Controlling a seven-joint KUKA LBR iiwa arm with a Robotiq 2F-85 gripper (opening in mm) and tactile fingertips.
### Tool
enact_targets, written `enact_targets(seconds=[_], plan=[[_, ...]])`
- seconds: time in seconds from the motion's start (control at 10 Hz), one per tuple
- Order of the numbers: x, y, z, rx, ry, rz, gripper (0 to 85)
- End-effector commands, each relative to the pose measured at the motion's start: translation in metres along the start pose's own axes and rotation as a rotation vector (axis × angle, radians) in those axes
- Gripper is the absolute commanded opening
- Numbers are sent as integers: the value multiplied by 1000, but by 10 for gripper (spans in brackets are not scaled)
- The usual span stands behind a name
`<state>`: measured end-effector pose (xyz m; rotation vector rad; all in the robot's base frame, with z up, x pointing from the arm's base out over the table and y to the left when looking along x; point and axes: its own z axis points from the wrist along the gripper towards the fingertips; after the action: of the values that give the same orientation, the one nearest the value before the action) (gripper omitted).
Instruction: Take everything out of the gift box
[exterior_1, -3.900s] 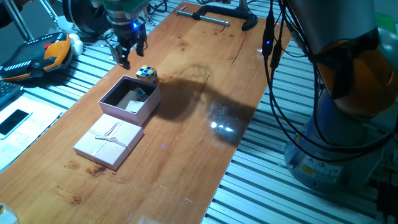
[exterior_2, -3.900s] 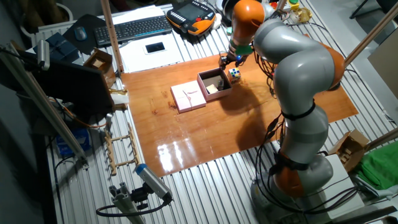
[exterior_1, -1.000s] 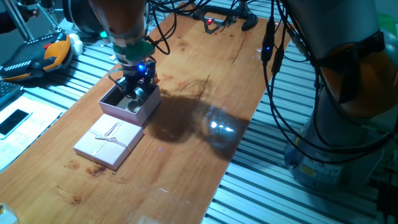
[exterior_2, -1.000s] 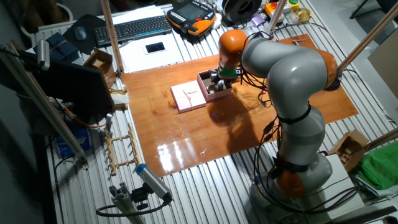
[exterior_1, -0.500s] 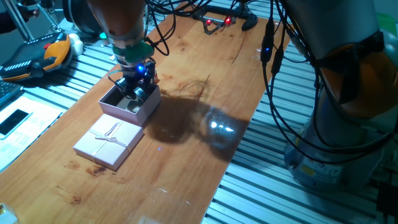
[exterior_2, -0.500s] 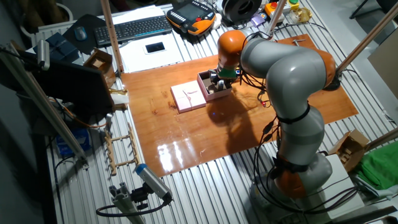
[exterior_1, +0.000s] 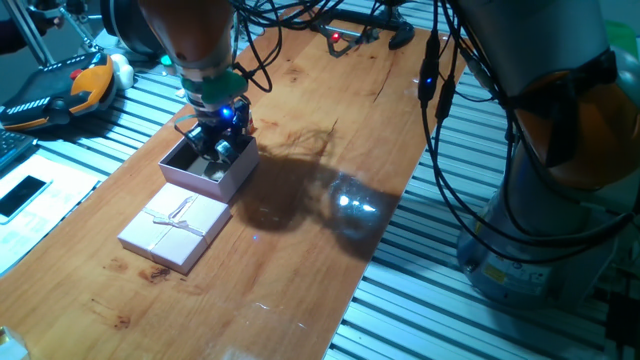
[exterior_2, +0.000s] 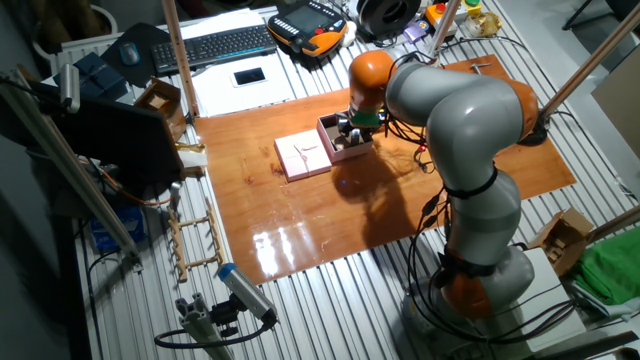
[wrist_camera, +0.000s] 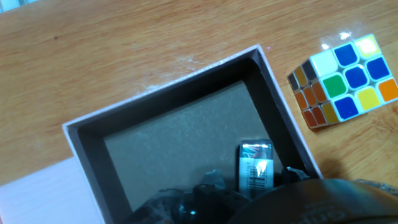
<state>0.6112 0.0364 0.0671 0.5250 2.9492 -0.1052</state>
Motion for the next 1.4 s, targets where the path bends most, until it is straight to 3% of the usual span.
enact_targets(seconds=[0.0, 1.1, 1.3], plan=[[0, 0, 0, 0, 0, 2, 523], [0, -1, 6, 12, -21, -2, 493], [0, -1, 6, 13, -21, -4, 427]])
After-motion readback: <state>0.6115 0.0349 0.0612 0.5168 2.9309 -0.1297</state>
